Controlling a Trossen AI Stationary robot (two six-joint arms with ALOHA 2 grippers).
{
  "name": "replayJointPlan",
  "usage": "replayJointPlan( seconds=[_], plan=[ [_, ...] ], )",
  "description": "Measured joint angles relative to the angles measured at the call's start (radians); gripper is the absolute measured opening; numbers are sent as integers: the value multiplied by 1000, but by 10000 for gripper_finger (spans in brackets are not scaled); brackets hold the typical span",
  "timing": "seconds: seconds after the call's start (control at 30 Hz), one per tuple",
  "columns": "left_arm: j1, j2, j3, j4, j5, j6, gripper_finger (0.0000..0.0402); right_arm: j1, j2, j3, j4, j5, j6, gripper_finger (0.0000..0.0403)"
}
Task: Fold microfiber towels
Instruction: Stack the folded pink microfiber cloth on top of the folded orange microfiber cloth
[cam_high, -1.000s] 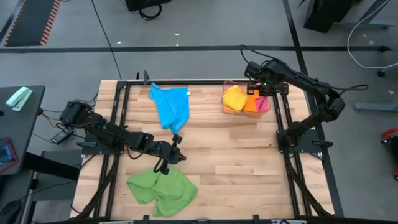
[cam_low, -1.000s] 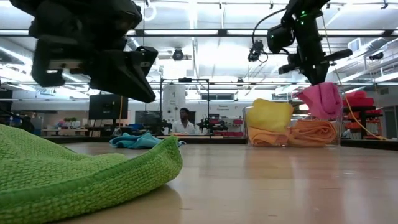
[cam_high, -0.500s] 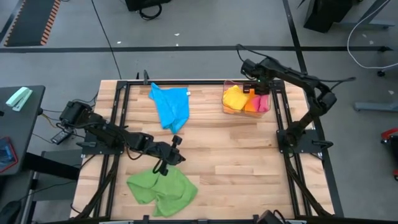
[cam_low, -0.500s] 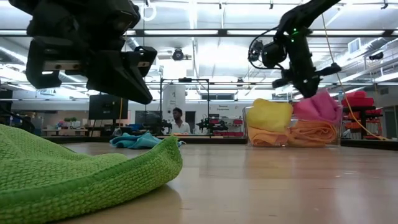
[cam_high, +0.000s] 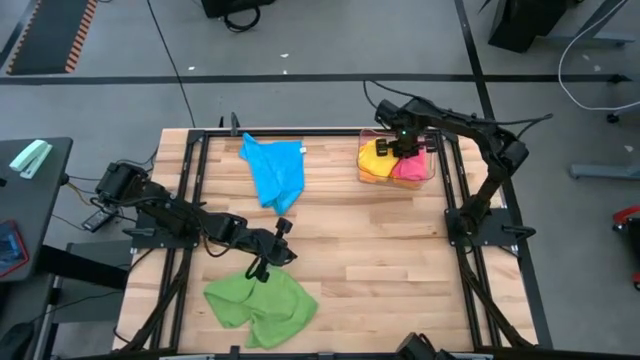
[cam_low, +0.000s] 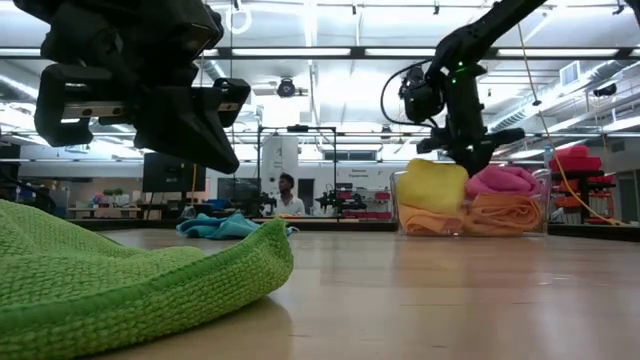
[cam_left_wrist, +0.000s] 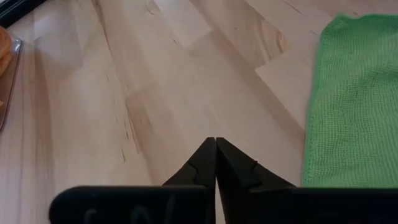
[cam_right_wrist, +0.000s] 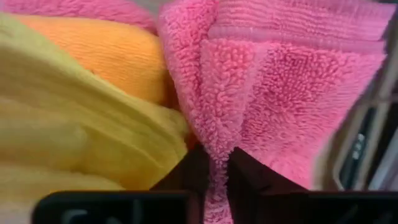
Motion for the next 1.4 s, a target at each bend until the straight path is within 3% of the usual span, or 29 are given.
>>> replayJointPlan(
  seconds=[0.2, 0.47, 0.6, 0.87, 1.17, 1.3, 1.4],
  plan=[
    [0, 0, 0, -19, 0, 0, 26, 0, 24, 0, 36, -66, -34, 123],
    [0, 0, 0, -22, -1, 21, 13, -6, -102, -1, 25, -58, -115, 193],
    [0, 0, 0, -22, -1, 49, 12, -11, -146, -1, 14, -22, -287, 206],
    [0, 0, 0, 3, -11, 49, 31, 10, -136, -57, 32, 31, -794, 219],
    [30, 0, 0, 5, -73, 14, 15, 0, -137, -222, 212, 89, -1063, 266],
    [44, 0, 0, 4, -73, -30, 13, 0, -137, -330, 349, 88, -1093, 267],
    [44, 0, 0, 4, -74, -38, 19, 0, -137, -357, 350, 90, -1080, 267]
  ],
)
